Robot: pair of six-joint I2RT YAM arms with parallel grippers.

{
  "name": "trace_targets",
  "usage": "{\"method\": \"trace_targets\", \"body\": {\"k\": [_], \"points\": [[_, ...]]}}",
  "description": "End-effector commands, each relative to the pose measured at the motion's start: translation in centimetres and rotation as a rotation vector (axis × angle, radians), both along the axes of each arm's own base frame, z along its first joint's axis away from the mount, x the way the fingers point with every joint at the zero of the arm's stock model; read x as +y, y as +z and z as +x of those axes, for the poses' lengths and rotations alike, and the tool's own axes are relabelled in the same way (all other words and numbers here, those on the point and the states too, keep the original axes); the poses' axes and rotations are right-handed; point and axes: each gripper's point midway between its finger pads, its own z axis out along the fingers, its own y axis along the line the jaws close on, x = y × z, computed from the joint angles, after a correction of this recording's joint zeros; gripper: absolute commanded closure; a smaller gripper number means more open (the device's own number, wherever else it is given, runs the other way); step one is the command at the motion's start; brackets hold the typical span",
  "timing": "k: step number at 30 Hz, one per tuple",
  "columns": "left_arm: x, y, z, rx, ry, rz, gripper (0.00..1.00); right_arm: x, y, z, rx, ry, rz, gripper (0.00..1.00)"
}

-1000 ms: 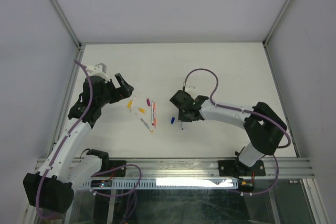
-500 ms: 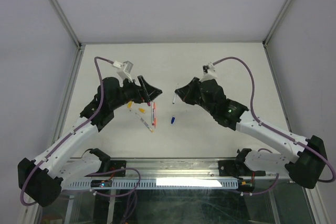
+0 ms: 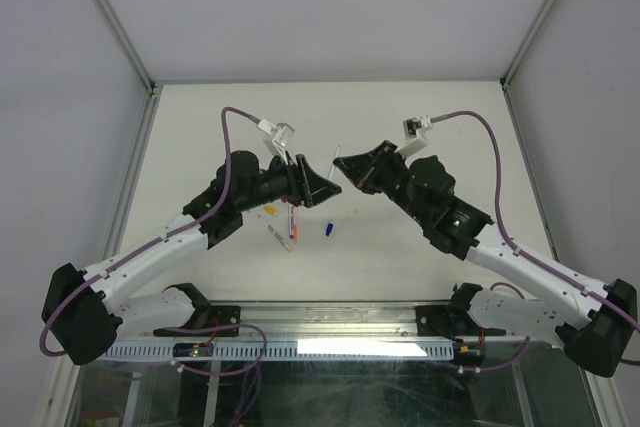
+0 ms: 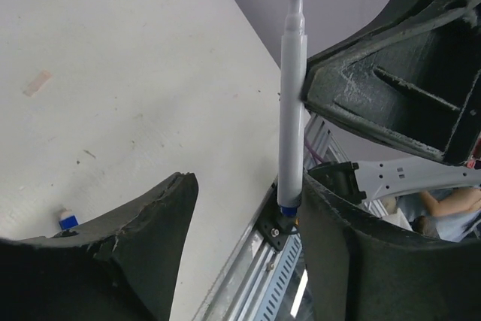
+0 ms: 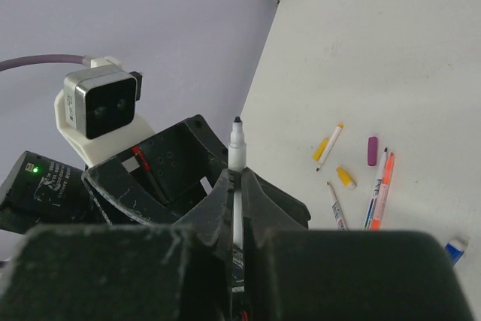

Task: Insert the pens into the pen caps

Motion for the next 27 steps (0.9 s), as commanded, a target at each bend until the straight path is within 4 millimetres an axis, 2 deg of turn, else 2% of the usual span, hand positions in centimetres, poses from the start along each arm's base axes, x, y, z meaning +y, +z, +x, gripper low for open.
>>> {"method": "trace_targets", "body": {"k": [1,8,11,15,17,19,22,27], "points": [[-1.0,5.0,0.0,-0.098,-0.022,-0.115,0.45,-0.1,3.1,-0.6,-0.074,0.029,0.086,1.0],[-0.8,6.7,0.1,-0.126,-0.007,-0.143,0.49,-0.6,2.6,-0.6,-0.105,0.022,0.025,1.0],[-0.7,6.5,0.3,-0.124,0.005,-0.136,0.64,-0.8,2.4,-0.6,-0.105,0.014,0.015,1.0],[-0.1,4.9,1.2,-0.095,0.064,-0.068,0.79,-2.1,1.5,-0.6,-0.085,-0.027,-0.032,1.0],[1.1,4.5,2.0,-0.089,0.137,-0.021,0.8,-3.0,0.6,-0.5,-0.071,-0.064,-0.068,1.0],[3.2,4.9,3.2,-0.094,0.264,0.031,0.79,-4.2,-0.7,-0.4,-0.033,-0.107,-0.136,1.0],[6.1,6.2,3.8,-0.122,0.388,0.086,0.7,-5.4,-1.8,-0.4,-0.022,-0.134,-0.214,0.99],[9.8,6.0,4.2,-0.112,0.535,0.18,0.64,-6.8,-3.5,-0.9,-0.004,-0.159,-0.248,0.96]]}}
